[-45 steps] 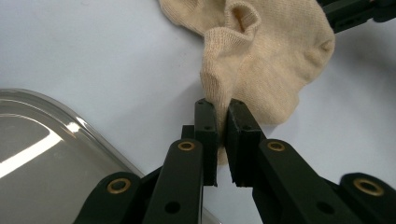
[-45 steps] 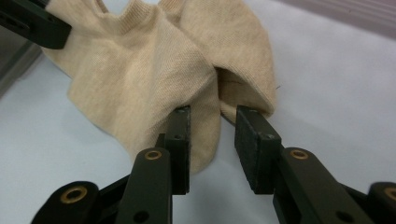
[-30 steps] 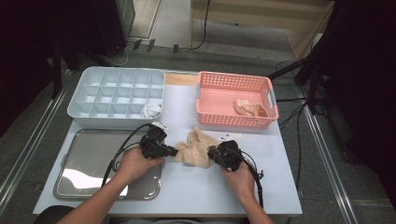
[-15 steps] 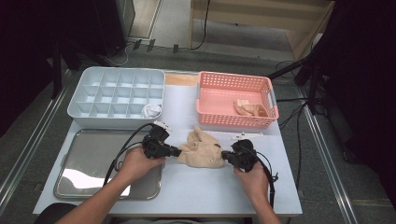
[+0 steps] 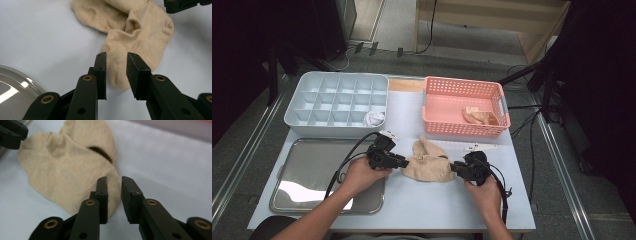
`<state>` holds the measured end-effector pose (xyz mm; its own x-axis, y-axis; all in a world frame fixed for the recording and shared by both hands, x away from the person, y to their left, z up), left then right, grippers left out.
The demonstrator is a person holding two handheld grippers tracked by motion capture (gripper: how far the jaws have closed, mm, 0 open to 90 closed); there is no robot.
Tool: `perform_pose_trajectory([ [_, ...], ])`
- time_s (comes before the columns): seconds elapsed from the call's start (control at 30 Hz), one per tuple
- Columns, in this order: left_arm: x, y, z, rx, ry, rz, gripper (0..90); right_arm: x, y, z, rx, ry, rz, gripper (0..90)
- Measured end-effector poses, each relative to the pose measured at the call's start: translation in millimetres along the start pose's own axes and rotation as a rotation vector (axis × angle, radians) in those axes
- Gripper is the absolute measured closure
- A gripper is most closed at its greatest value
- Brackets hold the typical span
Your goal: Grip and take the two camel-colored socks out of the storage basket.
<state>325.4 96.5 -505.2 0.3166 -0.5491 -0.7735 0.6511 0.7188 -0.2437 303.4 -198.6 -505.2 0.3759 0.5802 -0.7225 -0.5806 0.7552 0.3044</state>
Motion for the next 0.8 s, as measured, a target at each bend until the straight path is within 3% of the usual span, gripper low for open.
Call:
perform_pose_trajectory([
  [0.07,2.2,0.6,1.3,-0.006,-0.015,0.009,70.1,0.6,-0.3,2.1,-0.012,-0.021,-0.009,72.2],
  [0.27,15.7,1.4,4.1,0.006,-0.003,0.030,72.7,14.6,-1.8,3.1,-0.037,-0.002,0.003,71.5],
  [0.37,20.2,2.7,4.0,-0.003,0.012,0.033,78.0,19.5,-1.8,2.9,-0.044,0.020,-0.007,78.3],
  [0.4,22.4,3.6,4.0,-0.005,0.012,0.033,79.5,19.7,-3.1,3.4,-0.030,0.021,-0.017,84.1],
  [0.5,23.6,3.8,3.7,-0.007,0.016,0.036,84.8,19.2,-4.3,3.6,-0.009,0.025,-0.012,89.2],
  [0.7,19.3,5.9,3.2,0.000,0.037,0.054,88.0,16.2,-5.6,4.6,-0.011,0.044,-0.039,90.0],
  [0.8,16.4,7.4,3.5,-0.017,0.033,0.030,87.6,11.5,-10.9,3.2,0.012,0.034,-0.042,89.4],
])
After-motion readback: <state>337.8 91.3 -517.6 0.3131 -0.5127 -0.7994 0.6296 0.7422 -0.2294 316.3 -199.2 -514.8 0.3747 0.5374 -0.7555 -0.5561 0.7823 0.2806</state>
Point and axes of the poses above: each handheld gripper's, and its own axes: x roughly forward along the jaws, z roughly out of its top, y roughly to its left, the point moved 1 cm from there along x, roughly forward along the jaws, and after that the axes turned 8 degrees about z, right-handed, at the moved point
